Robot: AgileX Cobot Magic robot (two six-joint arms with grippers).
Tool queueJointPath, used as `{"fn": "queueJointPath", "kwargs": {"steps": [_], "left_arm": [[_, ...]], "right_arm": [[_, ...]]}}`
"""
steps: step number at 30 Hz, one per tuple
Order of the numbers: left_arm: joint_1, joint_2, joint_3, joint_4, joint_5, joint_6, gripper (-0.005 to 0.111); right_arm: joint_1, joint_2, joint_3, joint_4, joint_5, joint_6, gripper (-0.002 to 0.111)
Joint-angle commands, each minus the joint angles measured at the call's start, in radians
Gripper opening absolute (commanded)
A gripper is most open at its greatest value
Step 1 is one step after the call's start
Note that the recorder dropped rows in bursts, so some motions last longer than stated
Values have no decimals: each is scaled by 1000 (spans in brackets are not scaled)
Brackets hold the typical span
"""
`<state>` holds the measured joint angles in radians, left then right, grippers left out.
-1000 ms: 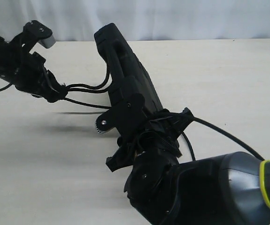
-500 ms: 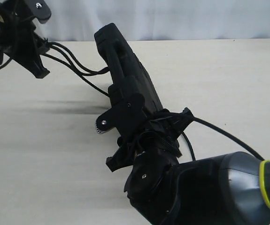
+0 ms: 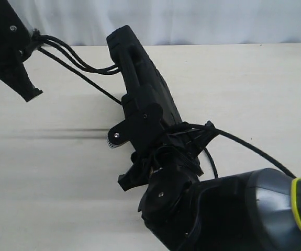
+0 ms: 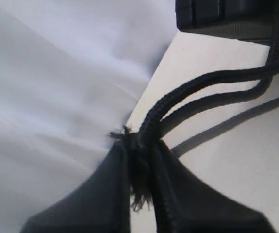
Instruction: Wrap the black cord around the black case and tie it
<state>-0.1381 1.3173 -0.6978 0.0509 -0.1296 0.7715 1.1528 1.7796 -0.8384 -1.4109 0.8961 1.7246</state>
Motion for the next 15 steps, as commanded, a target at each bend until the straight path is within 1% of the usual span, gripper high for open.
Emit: {"fn": "queueJointPath", "kwargs": {"steps": [1, 4, 6, 8, 9, 15], "left_arm": [[-3, -27, 8, 0, -20, 0, 0], [-3, -27, 9, 9, -4, 0, 0], [-3, -27, 17, 48, 4, 0, 0], [-3, -27, 46, 97, -12, 0, 0], [-9, -27, 57, 97, -24, 0, 0], [-106, -27, 61, 90, -117, -14, 0]], "right_arm": [[-4, -7, -4, 47, -36, 15, 4], [-4, -7, -4, 47, -36, 17, 4], [-4, -7, -4, 47, -36, 17, 4], [-4, -7, -4, 47, -36, 17, 4], [-4, -7, -4, 47, -36, 17, 4], [-4, -7, -4, 47, -38, 18, 4]]}}
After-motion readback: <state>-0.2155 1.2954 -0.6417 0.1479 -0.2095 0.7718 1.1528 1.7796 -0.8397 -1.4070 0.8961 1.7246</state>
